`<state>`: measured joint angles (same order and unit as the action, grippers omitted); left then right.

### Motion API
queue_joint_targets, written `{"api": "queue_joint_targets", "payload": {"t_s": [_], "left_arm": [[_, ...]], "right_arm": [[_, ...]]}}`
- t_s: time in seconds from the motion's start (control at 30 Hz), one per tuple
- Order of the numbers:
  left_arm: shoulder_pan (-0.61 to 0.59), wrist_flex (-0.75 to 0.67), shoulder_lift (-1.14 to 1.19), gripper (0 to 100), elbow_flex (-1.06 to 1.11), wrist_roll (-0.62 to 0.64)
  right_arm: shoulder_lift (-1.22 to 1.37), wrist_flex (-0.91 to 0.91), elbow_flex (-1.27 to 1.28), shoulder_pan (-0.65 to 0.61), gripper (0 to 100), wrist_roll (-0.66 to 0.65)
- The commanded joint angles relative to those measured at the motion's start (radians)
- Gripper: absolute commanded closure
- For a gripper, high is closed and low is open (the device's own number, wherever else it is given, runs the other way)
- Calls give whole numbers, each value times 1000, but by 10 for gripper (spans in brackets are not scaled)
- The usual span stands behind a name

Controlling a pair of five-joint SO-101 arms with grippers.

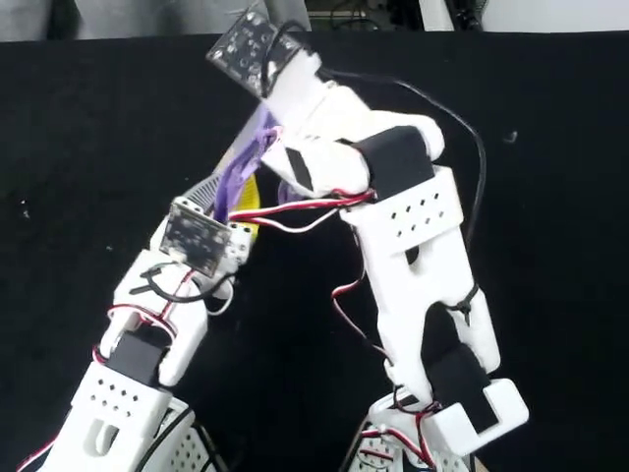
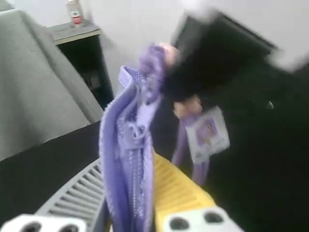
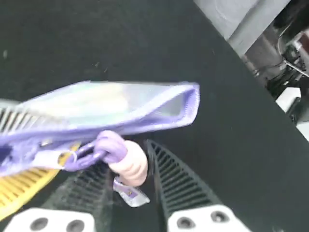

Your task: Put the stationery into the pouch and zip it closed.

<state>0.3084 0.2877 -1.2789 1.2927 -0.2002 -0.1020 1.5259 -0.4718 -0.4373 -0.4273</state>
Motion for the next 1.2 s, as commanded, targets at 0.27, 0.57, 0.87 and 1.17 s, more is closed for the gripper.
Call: {"api": "queue_joint_targets", "payload": {"t_s": [0.27, 0.57, 0.87, 1.17], "left_arm": [[-47, 2, 8, 973, 54, -41], [-50, 2, 8, 973, 56, -43], [-54, 2, 8, 973, 56, -44], [-56, 3, 8, 973, 56, -44]], "right_arm": [[-7, -149, -70, 227, 987, 21], [1, -305, 4, 310, 987, 15], [139, -439, 13, 396, 987, 15], [228, -554, 13, 457, 987, 21]]}}
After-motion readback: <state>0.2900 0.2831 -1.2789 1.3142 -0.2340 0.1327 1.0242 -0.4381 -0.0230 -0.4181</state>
